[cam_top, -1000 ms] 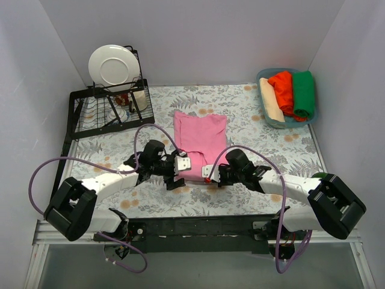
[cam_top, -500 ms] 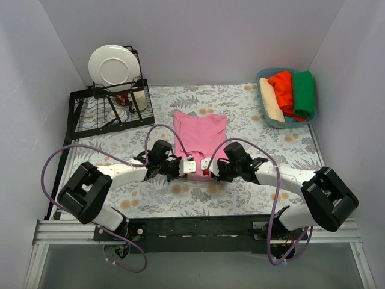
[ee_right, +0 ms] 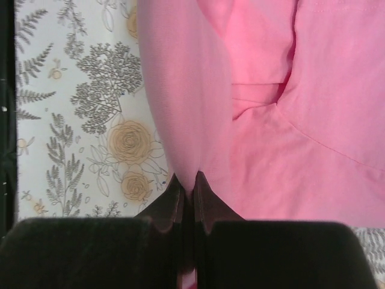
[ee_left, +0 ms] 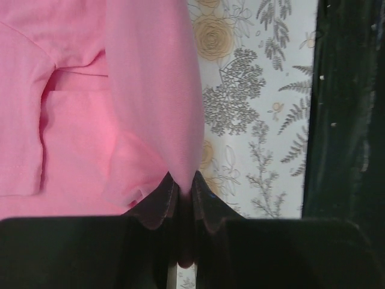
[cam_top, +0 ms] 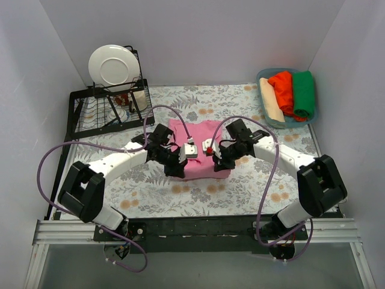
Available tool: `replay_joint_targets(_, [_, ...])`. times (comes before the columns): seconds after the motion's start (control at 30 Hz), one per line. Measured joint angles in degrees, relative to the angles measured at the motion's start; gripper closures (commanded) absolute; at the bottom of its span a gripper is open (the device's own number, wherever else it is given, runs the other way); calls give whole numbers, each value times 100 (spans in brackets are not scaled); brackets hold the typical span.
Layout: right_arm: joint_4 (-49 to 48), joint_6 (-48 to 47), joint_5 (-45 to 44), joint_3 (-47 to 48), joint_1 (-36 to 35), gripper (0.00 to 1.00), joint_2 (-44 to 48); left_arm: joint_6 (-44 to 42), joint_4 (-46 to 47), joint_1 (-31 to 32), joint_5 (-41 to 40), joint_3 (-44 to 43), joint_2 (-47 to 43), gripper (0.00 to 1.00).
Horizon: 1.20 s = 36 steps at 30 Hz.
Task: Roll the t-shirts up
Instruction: Roll the T-shirt to the center of the board.
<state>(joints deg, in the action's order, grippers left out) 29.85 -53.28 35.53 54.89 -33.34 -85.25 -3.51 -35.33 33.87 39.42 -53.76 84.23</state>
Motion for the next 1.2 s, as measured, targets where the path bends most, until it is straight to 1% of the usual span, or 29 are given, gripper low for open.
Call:
replay_joint_targets(0.13, [629, -234, 483, 446, 96, 94, -483, 348, -592, -262, 393, -393, 428, 100])
replay_joint_targets(0.3, [1290, -680, 920, 750, 133, 94, -1019, 533, -935, -688, 885, -636, 1217, 100])
replay_joint_targets(0.53, [1659, -1119, 1185, 1082, 315, 94, -1580, 717, -1266, -977, 1349, -1067, 1967, 100])
replay_joint_targets(0.83, [1971, -1360, 1447, 1899, 570, 93, -2603, 765, -1556, -1331, 1482, -1696, 2771, 100])
replay_joint_targets(0.9, [2083, -1427, 1473, 2074, 575, 92, -2793, 782, -1572, -1368, 1451, -1773, 2874, 86])
replay_joint_targets(0.93, [2124, -1456, 1488, 2144, 579, 92, -2879, 798, -1565, -1381, 1425, -1794, 2896, 76])
replay_joint_targets(0.97, [2221, -1484, 1504, 2253, 584, 91, -2992, 813, -1554, -1390, 1388, -1799, 2898, 70])
replay_joint_targets(1.03, [2509, -1576, 1545, 2583, 597, 91, -3303, 868, -1513, -1410, 1290, -1799, 2892, 63])
replay_joint_targets(1.07, [2680, -1624, 1565, 2758, 605, 91, -3467, 916, -1469, -1427, 1217, -1792, 2883, 62])
replay_joint_targets(1.1, [2852, -1665, 1596, 2929, 621, 91, -3628, 953, -1392, -1451, 1150, -1766, 2848, 57])
replay_joint_targets(1.2, [3259, -1757, 1703, 3276, 645, 91, -3958, 997, -1182, -1502, 866, -1631, 2494, 47])
